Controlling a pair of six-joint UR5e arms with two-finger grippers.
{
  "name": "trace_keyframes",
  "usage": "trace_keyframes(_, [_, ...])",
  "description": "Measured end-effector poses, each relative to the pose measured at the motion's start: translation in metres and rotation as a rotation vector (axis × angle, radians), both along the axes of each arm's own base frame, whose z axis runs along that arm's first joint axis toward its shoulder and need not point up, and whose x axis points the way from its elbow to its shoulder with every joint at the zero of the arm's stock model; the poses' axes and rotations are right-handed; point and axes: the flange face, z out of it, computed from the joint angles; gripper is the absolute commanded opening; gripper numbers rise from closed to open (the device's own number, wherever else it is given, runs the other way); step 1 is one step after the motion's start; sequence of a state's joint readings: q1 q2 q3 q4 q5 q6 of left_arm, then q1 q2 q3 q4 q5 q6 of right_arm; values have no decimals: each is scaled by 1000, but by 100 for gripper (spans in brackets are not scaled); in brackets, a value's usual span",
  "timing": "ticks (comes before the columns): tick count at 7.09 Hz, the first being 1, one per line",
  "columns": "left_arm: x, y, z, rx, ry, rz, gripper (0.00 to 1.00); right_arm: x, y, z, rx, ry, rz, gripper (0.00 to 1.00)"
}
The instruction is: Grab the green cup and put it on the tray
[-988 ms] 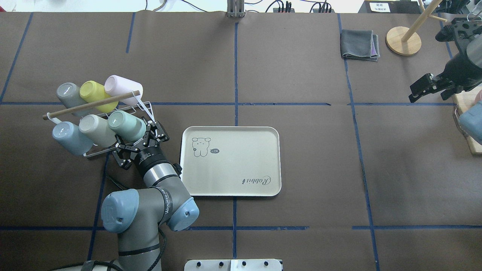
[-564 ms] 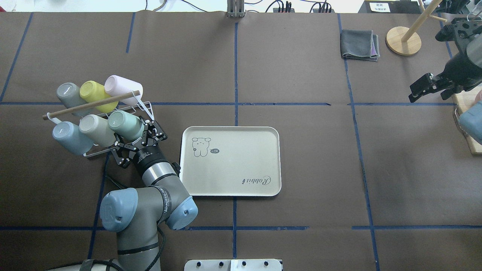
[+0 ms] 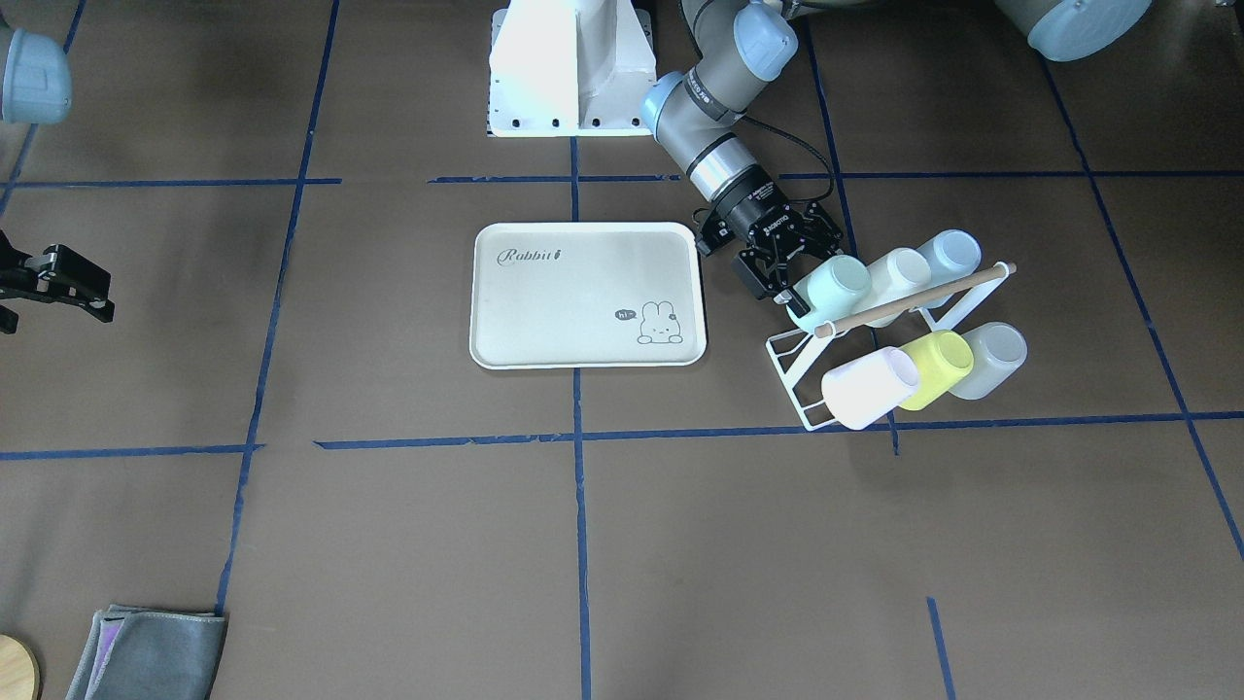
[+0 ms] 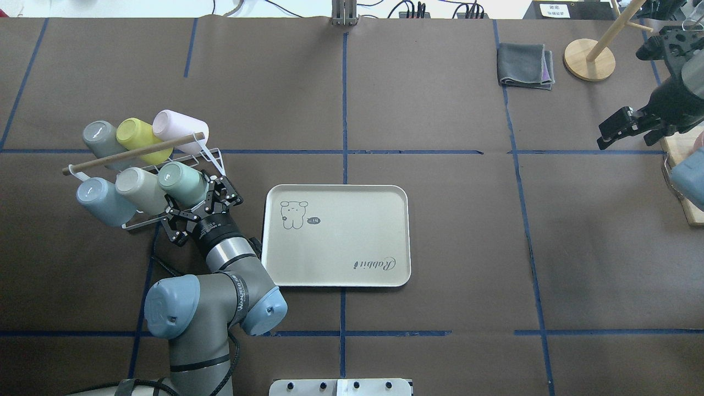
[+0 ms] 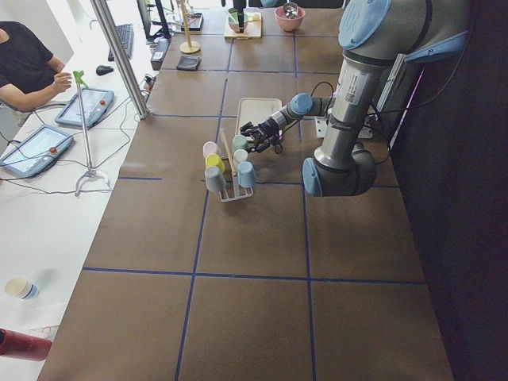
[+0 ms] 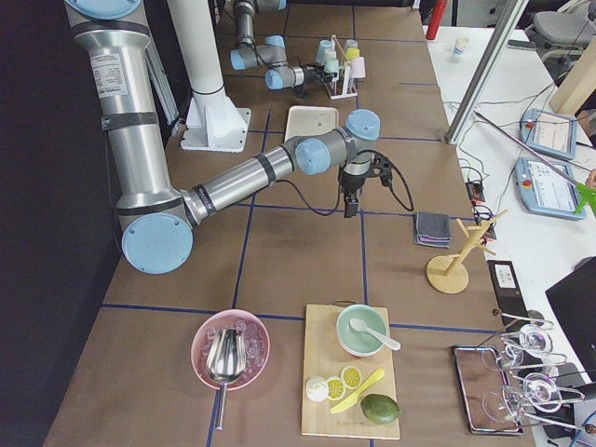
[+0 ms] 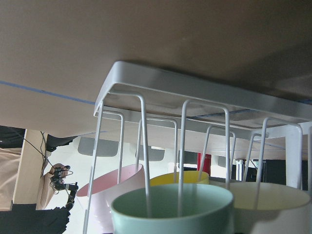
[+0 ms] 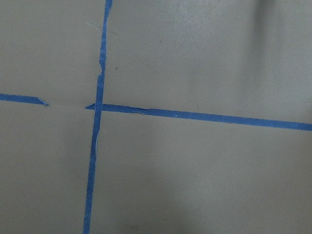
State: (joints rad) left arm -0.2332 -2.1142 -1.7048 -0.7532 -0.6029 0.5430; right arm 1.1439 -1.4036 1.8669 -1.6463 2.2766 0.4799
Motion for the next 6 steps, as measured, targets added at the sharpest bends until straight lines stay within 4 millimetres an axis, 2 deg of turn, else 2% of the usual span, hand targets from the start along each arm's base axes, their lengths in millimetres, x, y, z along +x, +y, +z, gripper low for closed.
trace_keyframes(3, [0, -1, 3, -1, -6, -3, 90, 2, -1, 0, 1, 0, 3, 100])
trace_keyframes(5, [0, -3, 3, -2, -7, -5, 99, 2, -1, -1, 1, 0, 4, 100])
trace_keyframes(6, [-1, -3, 3, -2, -7, -6, 99, 2, -1, 0, 0, 0, 5, 100])
